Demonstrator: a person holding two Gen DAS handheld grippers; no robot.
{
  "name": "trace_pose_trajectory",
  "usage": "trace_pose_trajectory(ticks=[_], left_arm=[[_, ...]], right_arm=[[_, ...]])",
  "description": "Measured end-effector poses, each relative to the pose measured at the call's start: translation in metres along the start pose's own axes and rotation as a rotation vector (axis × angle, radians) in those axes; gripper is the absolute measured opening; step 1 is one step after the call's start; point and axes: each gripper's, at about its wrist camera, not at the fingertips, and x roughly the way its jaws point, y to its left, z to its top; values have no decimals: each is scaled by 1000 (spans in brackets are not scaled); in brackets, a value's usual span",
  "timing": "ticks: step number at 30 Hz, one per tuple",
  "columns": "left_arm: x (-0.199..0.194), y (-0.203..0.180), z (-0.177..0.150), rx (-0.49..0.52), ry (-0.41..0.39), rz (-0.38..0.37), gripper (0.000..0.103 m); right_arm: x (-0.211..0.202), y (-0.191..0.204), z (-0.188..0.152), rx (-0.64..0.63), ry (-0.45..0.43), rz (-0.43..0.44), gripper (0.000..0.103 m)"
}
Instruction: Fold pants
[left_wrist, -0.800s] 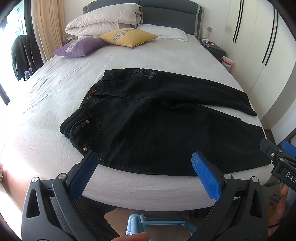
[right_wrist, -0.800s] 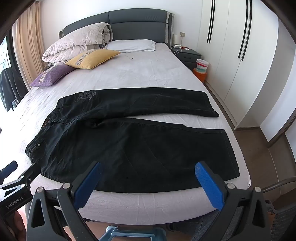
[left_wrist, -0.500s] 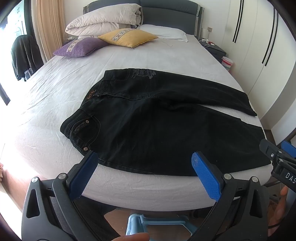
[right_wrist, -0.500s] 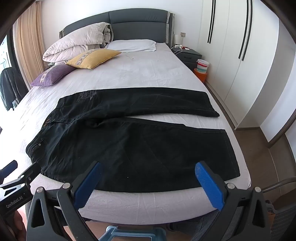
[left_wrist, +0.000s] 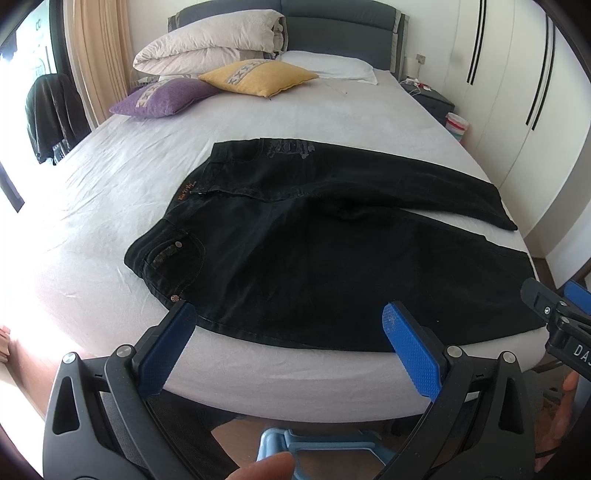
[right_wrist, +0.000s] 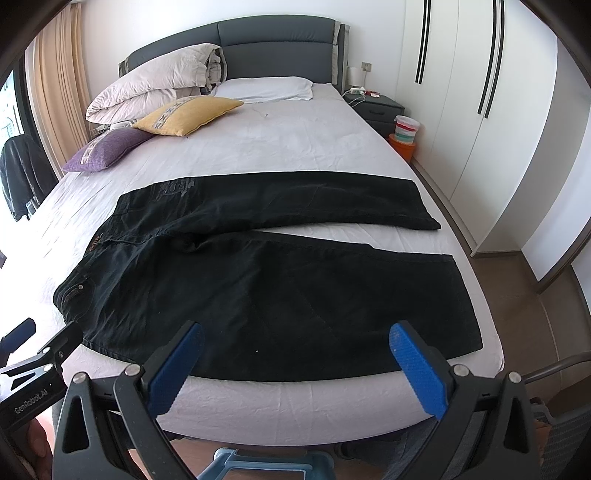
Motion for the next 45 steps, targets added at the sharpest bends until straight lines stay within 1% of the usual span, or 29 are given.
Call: trace_pose_trajectory(ticks=[2, 5, 6, 7, 9, 10, 12, 13, 14, 15, 16, 18, 20, 22, 23, 24, 26, 28, 30, 31, 32, 33, 35, 36, 37, 40, 42, 44, 45], left_arm=[[-4, -3, -2, 19, -5, 3, 103], [4, 0, -2, 64, 4, -3, 103], [7, 2, -2, 77, 11, -12, 103], [10, 5, -2, 83, 24, -33, 103], [17, 16, 0, 59, 46, -83, 103], [22, 21, 2, 48, 63, -109, 103], [32, 27, 5, 58, 87, -148, 103], [37, 31, 6, 77, 79, -148, 103], [39, 31, 6, 105, 47, -128, 103], [40, 30, 5, 158, -4, -84, 103], [44, 29, 6, 219, -29, -47, 103], [56, 31, 12, 277, 0, -33, 103], [76, 42, 31, 266, 58, -51, 103], [96, 58, 56, 232, 75, -87, 103], [106, 63, 73, 241, 66, -98, 103], [115, 65, 90, 267, 47, -96, 103], [138, 66, 128, 353, 12, -88, 103], [168, 65, 167, 453, 1, -119, 103], [203, 64, 204, 527, 10, -134, 103], [226, 62, 225, 581, 32, -157, 103], [242, 61, 238, 612, 51, -167, 103], [263, 58, 254, 654, 68, -157, 103], [296, 54, 273, 723, 91, -131, 103], [311, 52, 280, 754, 109, -132, 103], [330, 50, 289, 781, 139, -143, 103], [364, 43, 295, 809, 207, -184, 103], [388, 39, 303, 823, 246, -234, 102], [410, 35, 307, 838, 277, -265, 98], [418, 34, 310, 840, 291, -279, 93]], right_arm=[[0, 4, -2, 0, -1, 9, 103], [1, 2, 2, -12, -10, 46, 103], [0, 1, 5, -27, -24, 73, 103], [-2, 1, 7, -53, -46, 105, 103], [-2, -4, 16, -80, -76, 143, 103], [-4, -6, 22, -103, -107, 187, 103], [-2, -12, 34, -123, -134, 231, 103], [-1, -14, 41, -136, -148, 252, 103], [3, -18, 52, -153, -159, 273, 103], [6, -18, 60, -171, -167, 285, 103], [10, -19, 69, -189, -172, 295, 103], [22, -23, 82, -210, -167, 303, 103], [38, -25, 95, -235, -156, 337, 103], [53, -29, 105, -262, -162, 376, 103], [61, -31, 109, -272, -163, 384, 103], [68, -32, 114, -284, -164, 392, 103], [87, -33, 122, -309, -150, 397, 103], [104, -33, 129, -329, -134, 393, 103], [123, -37, 137, -338, -113, 407, 103], [132, -38, 141, -337, -101, 413, 103], [141, -40, 144, -330, -87, 423, 103], [149, -42, 147, -321, -77, 434, 103], [166, -45, 151, -298, -59, 448, 103], [173, -46, 152, -287, -50, 453, 103], [180, -47, 153, -276, -39, 465, 103], [201, -50, 154, -252, -6, 503, 103], [214, -50, 154, -248, 21, 520, 103], [222, -49, 155, -254, 32, 536, 103], [224, -48, 155, -261, 33, 539, 103]])
